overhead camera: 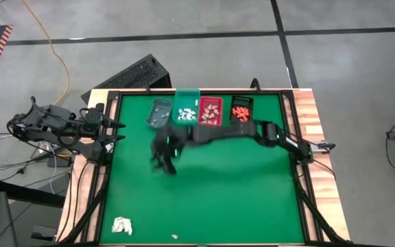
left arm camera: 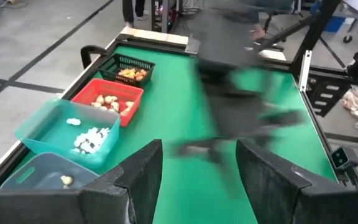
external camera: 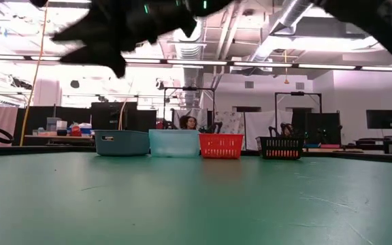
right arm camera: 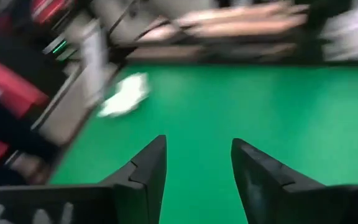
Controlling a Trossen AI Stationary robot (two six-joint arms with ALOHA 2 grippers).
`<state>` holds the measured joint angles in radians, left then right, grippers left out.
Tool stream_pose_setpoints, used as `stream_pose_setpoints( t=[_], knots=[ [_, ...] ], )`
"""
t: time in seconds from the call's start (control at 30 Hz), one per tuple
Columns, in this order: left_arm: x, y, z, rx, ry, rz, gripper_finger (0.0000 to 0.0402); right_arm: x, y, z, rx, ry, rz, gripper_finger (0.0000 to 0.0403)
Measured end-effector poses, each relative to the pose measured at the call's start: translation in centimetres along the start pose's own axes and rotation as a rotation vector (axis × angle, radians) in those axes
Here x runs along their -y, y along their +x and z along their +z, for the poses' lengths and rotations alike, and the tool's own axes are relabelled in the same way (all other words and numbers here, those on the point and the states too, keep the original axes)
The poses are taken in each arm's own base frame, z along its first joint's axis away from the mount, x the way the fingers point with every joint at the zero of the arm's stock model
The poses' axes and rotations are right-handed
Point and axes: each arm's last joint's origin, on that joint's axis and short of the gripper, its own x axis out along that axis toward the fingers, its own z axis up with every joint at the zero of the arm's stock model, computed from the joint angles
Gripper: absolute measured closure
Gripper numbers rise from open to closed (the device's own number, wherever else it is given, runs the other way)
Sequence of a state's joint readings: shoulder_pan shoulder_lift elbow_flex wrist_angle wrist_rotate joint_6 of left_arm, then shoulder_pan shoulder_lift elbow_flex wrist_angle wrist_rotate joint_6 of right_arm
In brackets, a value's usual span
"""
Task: Sort Halloween decoration
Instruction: Put the white skull toy into the blue bin
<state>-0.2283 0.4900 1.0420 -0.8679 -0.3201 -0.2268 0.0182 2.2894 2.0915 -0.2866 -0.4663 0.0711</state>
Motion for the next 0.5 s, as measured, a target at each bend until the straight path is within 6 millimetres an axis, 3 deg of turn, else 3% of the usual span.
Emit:
stream_pose_setpoints(
  t=[0.13, 0.23, 0.37, 0.5],
  knots=[
    [0.0, 0.0, -0.1, -0.007, 0.005, 0.0, 0.0207, -8.0, 3.2, -1.3, -0.064, -0.061, 0.117, 0.0234],
    [0.0, 0.0, -0.1, -0.009, 0.006, -0.007, 0.0207, -13.0, 4.7, -2.5, -0.099, -0.091, 0.09, 0.0234],
    [0.1, 0.0, -0.1, -0.012, 0.007, -0.024, 0.0207, -17.6, 5.7, -4.4, -0.156, -0.149, -0.056, 0.0234],
    [0.1, 0.0, -0.1, -0.016, 0.007, -0.024, 0.0207, -21.0, 6.0, -5.5, -0.16, -0.2, -0.163, 0.0234]
  ],
)
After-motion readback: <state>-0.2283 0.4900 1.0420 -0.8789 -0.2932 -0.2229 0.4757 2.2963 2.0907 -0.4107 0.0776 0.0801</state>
